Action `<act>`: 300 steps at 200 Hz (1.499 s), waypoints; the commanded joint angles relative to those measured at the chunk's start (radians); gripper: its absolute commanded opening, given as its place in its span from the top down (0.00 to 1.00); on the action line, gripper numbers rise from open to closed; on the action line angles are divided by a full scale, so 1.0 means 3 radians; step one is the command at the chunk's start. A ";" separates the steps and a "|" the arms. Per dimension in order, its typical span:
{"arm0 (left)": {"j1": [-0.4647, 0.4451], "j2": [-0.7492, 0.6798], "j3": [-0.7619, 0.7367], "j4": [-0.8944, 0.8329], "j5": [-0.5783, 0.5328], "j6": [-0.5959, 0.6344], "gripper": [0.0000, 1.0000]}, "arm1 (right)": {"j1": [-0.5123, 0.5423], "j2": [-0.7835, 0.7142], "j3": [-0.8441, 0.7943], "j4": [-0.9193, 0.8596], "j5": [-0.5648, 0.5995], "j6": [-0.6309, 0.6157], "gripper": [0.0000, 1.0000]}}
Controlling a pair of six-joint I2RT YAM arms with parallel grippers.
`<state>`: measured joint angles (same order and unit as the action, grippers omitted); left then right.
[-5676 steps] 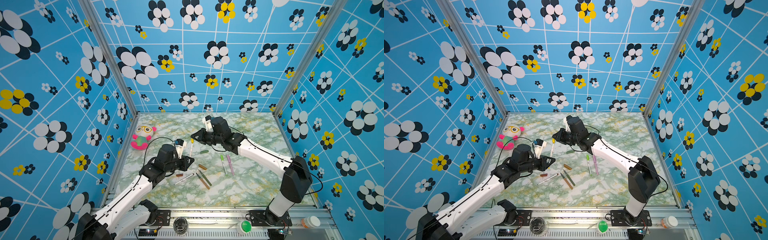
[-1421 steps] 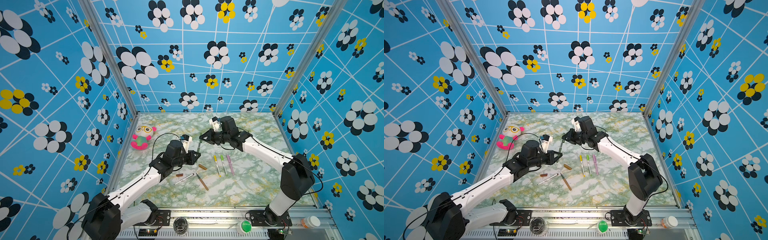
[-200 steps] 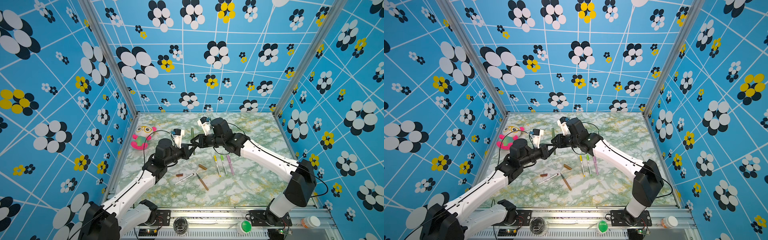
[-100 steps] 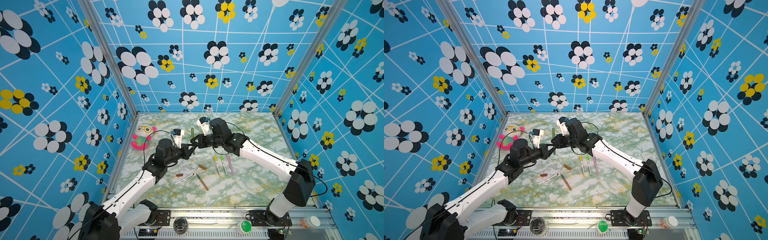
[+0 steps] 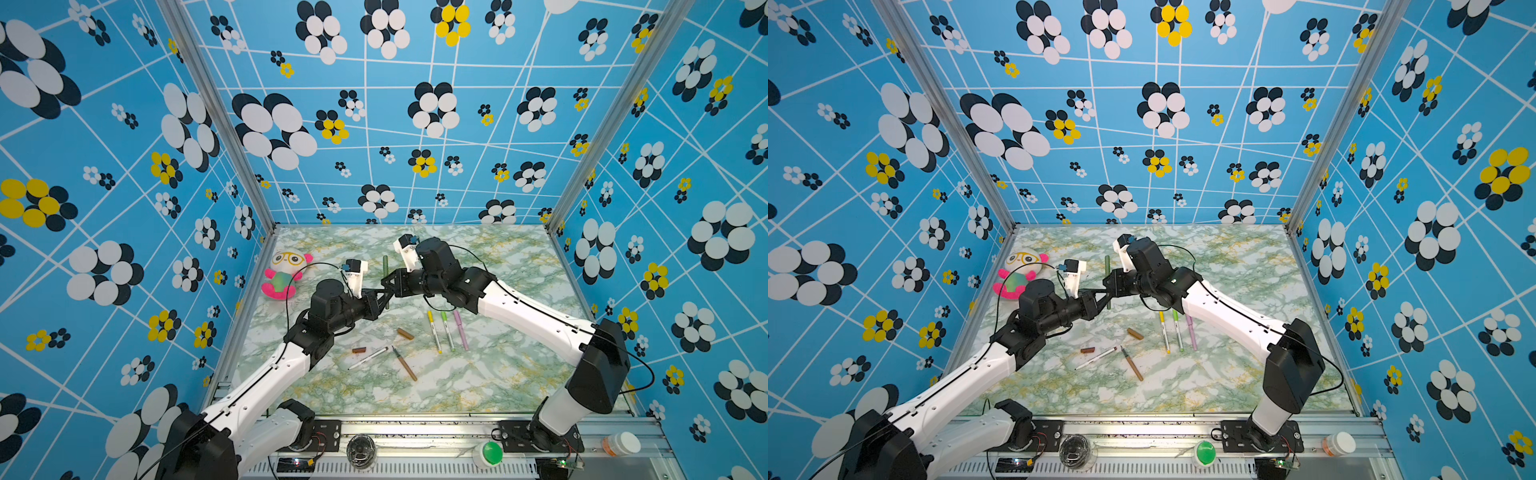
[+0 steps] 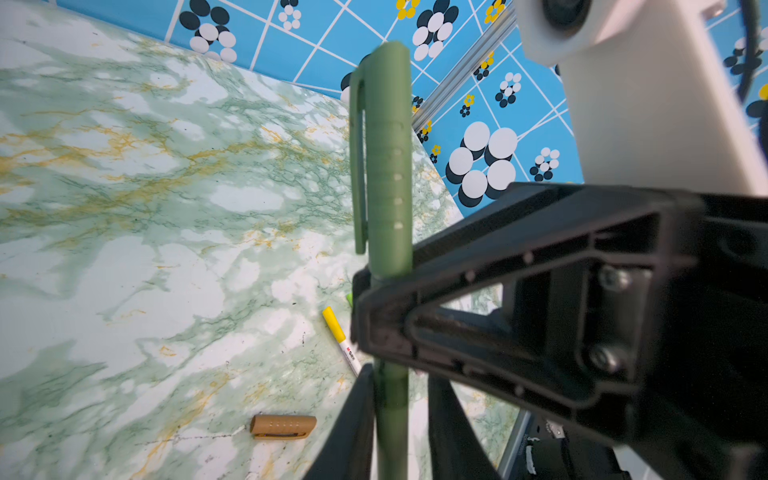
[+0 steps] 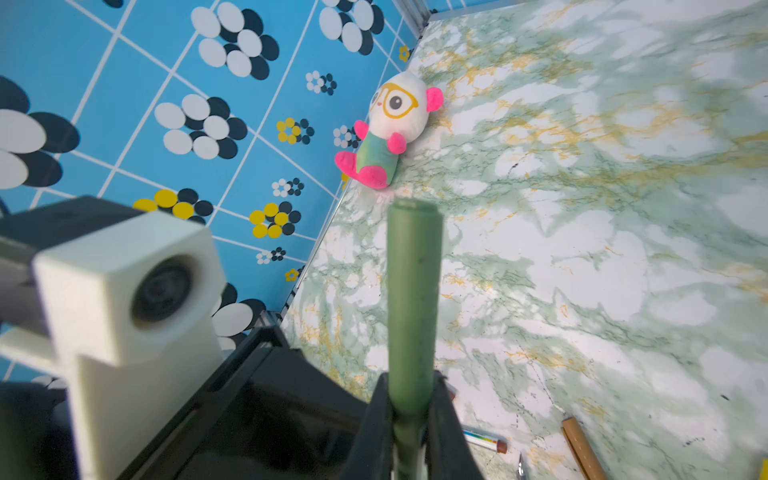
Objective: Insert the pens into the pen caps
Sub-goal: 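Open the left gripper off the capped pen while the right gripper holds it, then carry the capped green pen with the right gripper toward the markers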
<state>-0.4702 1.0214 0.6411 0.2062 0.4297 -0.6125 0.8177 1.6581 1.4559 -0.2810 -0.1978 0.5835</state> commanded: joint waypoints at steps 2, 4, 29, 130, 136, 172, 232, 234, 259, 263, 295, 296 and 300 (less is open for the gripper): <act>-0.0028 -0.0118 -0.0041 -0.0034 0.0001 0.0041 0.62 | -0.0031 -0.0005 0.0119 -0.0156 0.0346 0.0079 1.00; -0.0028 -0.0123 -0.0041 -0.0045 0.0000 0.0042 0.60 | -0.0031 -0.0005 0.0114 -0.0164 0.0359 0.0082 1.00; -0.0026 -0.0210 -0.0103 -0.0152 -0.0083 0.0049 0.46 | -0.0060 0.0002 0.0113 -0.0258 0.0463 0.0129 1.00; 0.0010 -0.0656 -0.0319 -0.0360 -0.0527 0.0239 0.15 | -0.0518 -0.0266 -0.0496 -0.1359 0.0502 -0.0014 1.00; 0.0013 -0.0645 -0.0322 -0.0360 -0.0525 0.0242 0.15 | -0.0556 -0.0270 -0.0532 -0.1489 0.0532 -0.0064 1.00; 0.0028 -0.0538 -0.0344 -0.0335 -0.0517 0.0239 0.15 | -0.0808 -0.0208 -0.0806 -0.2024 0.0813 -0.0296 1.00; 0.0055 -0.0348 -0.0277 -0.0319 -0.0449 0.0224 0.14 | -0.0998 0.0218 -0.0888 -0.2260 0.1354 -0.0647 1.00; 0.0054 -0.0345 -0.0273 -0.0327 -0.0446 0.0223 0.14 | -0.1001 0.0234 -0.0887 -0.2259 0.1365 -0.0651 1.00; 0.0059 -0.0302 -0.0270 -0.0317 -0.0435 0.0220 0.14 | -0.1013 0.0375 -0.0918 -0.2164 0.1443 -0.0717 1.00; 0.0058 -0.0291 -0.0268 -0.0311 -0.0435 0.0217 0.14 | -0.1013 0.0390 -0.0921 -0.2146 0.1463 -0.0720 1.00; 0.0070 -0.0231 -0.0224 -0.0300 -0.0410 0.0213 0.14 | -0.1020 0.0466 -0.0936 -0.1990 0.1533 -0.0769 1.00; 0.0070 -0.0230 -0.0221 -0.0299 -0.0410 0.0212 0.14 | -0.1022 0.0471 -0.0936 -0.1987 0.1536 -0.0769 1.00; 0.0068 -0.0221 -0.0219 -0.0299 -0.0405 0.0209 0.14 | -0.1023 0.0481 -0.0928 -0.1985 0.1543 -0.0774 1.00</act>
<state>-0.4580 0.9413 0.5514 0.1047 0.2909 -0.5568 0.5190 1.7836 1.1873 -0.9009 0.2157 0.3786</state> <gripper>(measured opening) 0.856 0.139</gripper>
